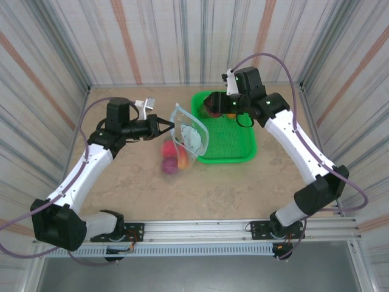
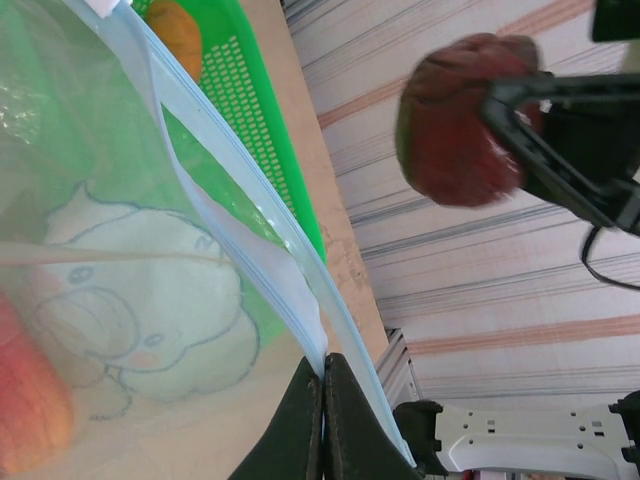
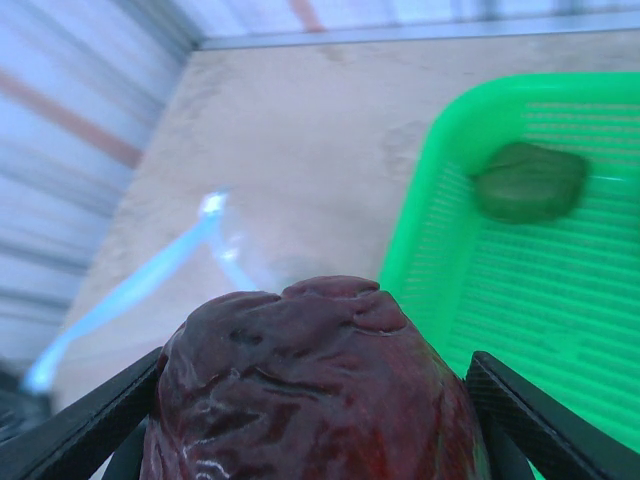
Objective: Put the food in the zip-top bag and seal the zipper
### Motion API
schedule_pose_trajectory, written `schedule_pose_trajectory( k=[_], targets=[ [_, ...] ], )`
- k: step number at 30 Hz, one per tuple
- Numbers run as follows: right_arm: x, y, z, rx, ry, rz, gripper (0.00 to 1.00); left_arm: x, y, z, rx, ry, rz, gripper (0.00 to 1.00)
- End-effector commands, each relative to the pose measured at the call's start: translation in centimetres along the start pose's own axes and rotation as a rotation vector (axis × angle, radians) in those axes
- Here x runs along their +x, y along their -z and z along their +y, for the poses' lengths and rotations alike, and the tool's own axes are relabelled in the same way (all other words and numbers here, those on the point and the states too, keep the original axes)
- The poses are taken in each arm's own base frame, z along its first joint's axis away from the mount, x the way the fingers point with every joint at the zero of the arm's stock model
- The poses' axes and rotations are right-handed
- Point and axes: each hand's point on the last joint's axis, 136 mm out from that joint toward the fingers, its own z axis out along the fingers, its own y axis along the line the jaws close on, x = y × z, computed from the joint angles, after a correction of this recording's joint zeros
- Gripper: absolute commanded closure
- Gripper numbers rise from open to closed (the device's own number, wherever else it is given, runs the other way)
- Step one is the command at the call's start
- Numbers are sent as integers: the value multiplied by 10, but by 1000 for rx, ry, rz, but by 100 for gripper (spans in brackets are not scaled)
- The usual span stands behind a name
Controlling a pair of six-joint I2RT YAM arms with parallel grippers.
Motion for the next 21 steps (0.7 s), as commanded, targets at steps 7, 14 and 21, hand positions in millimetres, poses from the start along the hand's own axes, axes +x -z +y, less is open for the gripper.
schedule_pose_trajectory(
  k=[7,14,21],
  targets=[
    [47,-20,64,-201,1,121,37,-2,-1,-10,-8,-33,16,100],
    [83,-55,73,-239,-46,229,37,-5,2,-14,-8,-39,0,100],
    [130,-99,69,-171,-33,416,34,-6,4,-17,-10,-50,-7,100]
  ],
)
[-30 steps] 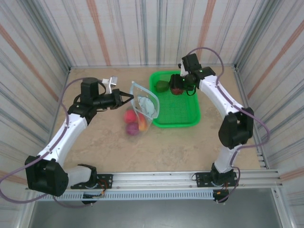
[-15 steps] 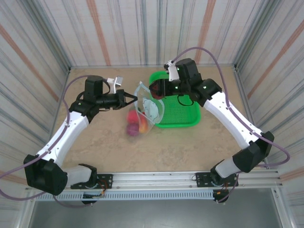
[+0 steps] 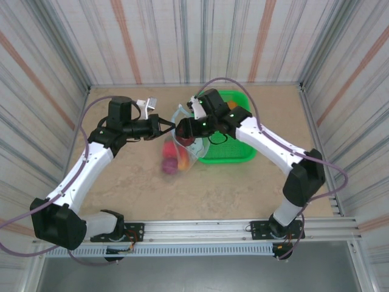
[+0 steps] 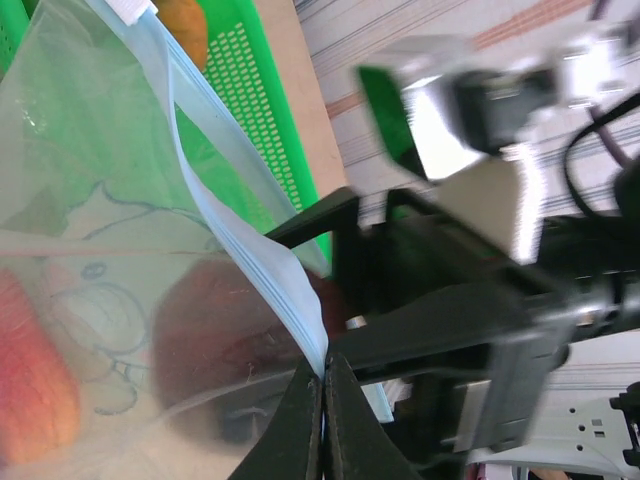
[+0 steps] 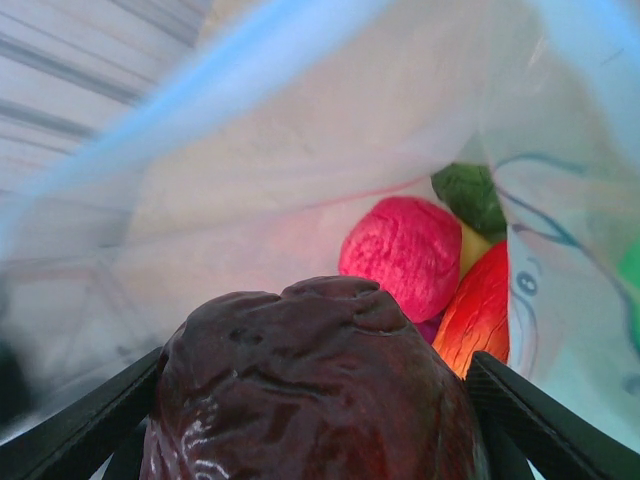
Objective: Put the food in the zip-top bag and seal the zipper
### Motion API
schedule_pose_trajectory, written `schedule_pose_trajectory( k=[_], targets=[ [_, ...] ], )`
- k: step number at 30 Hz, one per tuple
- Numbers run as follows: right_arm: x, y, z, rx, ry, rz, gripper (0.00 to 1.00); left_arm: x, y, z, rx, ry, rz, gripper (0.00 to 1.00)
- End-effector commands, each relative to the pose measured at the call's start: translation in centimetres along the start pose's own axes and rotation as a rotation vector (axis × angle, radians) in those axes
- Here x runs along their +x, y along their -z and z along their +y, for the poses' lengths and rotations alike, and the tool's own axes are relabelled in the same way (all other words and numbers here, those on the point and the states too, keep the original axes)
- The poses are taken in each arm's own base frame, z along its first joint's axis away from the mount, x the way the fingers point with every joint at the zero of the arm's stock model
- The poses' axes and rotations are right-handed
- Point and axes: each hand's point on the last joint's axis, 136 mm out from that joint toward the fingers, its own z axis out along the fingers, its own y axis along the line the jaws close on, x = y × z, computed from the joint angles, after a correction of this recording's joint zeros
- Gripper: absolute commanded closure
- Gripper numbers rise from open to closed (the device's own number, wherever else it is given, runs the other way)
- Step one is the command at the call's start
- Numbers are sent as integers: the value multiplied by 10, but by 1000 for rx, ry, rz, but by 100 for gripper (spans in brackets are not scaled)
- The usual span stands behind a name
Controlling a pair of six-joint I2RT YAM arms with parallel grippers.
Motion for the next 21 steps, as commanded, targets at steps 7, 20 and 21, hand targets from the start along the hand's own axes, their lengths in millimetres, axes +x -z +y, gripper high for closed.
schedule_pose_trajectory(
  k=[7,20,21],
  targets=[
    [26,-45,-36,163,-35,166,27,-11,11,-18,7,-65,-53,100],
    [1,14,-15,142,7,25,17,-9,13,-9,-27,-62,-63,100],
    [-2,22,-12,130,8,4,18,-9,13,-8,-30,-64,-65,100]
  ],
)
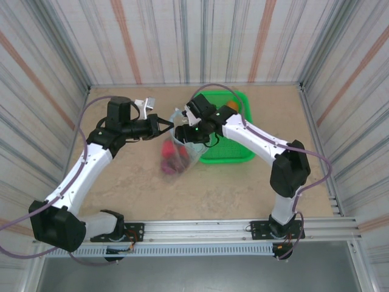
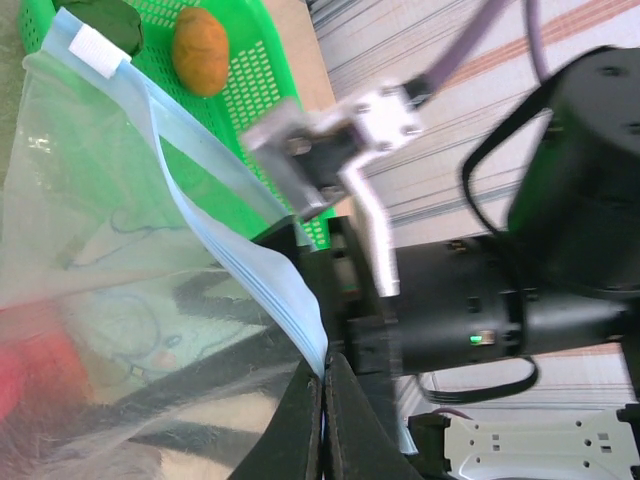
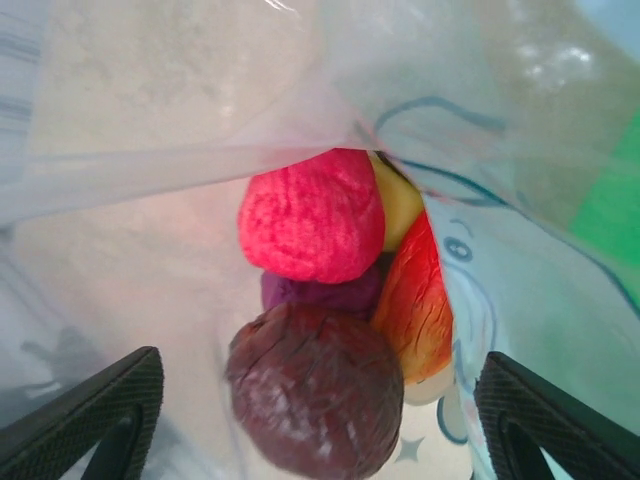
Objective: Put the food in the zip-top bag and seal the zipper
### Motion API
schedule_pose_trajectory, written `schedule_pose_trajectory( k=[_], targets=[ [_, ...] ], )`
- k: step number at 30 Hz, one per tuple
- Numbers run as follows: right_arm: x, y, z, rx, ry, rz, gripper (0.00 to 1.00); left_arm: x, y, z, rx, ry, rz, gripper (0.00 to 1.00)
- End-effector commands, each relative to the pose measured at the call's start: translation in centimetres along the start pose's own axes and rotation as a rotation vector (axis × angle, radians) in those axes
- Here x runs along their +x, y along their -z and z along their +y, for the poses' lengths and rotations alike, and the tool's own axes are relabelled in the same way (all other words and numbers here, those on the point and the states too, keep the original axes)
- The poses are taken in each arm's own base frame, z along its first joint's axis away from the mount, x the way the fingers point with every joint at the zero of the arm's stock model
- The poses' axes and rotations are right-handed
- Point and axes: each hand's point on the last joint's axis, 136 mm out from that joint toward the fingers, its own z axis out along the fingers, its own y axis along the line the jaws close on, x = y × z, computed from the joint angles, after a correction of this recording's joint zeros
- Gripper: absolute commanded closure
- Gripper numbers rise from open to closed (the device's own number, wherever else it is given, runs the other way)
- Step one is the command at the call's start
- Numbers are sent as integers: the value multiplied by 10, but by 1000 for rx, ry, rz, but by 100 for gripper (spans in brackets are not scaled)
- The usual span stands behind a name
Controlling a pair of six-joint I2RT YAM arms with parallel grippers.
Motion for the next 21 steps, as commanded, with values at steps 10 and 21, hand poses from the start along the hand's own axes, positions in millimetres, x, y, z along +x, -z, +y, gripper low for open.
schedule_pose_trajectory(
  k=[10,21],
  targets=[
    [-31,93,-28,-19,-44,-218,52,-2,16,-4,-47,-87,-44,100],
    [-50,89,-155,529,-16,-166,49,-2,22,9,-119,-142,-89,100]
  ],
)
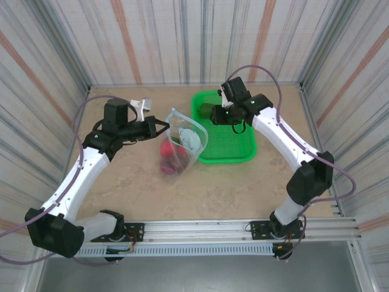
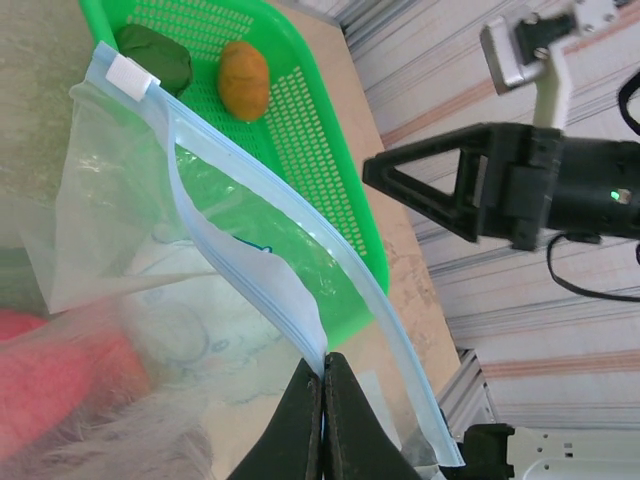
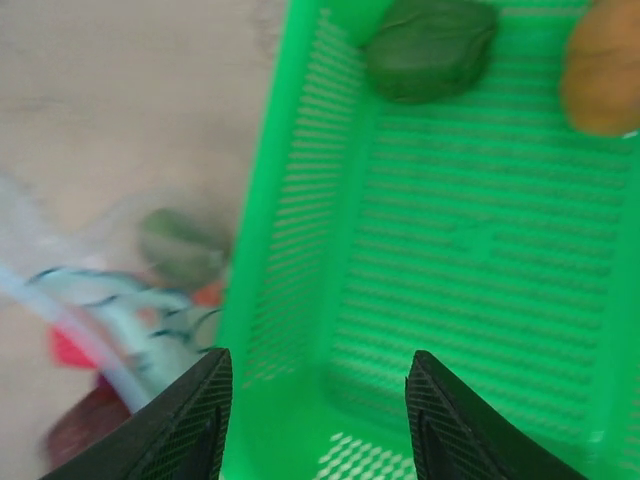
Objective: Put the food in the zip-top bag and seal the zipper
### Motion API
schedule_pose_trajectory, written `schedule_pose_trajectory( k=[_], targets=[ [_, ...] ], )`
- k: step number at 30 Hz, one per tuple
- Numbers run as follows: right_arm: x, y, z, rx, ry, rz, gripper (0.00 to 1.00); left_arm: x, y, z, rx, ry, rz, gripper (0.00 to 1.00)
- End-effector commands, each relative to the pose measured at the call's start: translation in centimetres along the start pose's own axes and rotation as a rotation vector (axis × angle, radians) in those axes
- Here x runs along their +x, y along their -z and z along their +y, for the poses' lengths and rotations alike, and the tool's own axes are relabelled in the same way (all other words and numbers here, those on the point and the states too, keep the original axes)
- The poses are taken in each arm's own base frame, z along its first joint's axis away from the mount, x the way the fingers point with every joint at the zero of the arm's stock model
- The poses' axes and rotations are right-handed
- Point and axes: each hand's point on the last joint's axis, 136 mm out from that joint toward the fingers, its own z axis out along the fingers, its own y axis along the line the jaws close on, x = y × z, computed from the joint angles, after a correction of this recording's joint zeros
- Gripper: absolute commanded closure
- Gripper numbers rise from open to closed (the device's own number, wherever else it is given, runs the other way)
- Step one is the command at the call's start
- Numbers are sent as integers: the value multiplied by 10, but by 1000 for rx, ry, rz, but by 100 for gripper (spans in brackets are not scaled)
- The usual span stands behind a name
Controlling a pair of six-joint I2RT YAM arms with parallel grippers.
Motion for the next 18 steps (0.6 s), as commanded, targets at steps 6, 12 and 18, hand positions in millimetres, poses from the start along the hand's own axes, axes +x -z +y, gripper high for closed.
schedule_pose_trajectory(
  k=[6,12,18],
  targets=[
    [-21,-57,-80,283,21,83,46,0,4,5,-19,-59,-32,100],
    [-47,-100,-115,383,-10,97,44,3,0,5,6,-41,-13,100],
    [-65,-132,-138,418,-46,111,29,4,-3,4,29,-27,5,100]
  ],
)
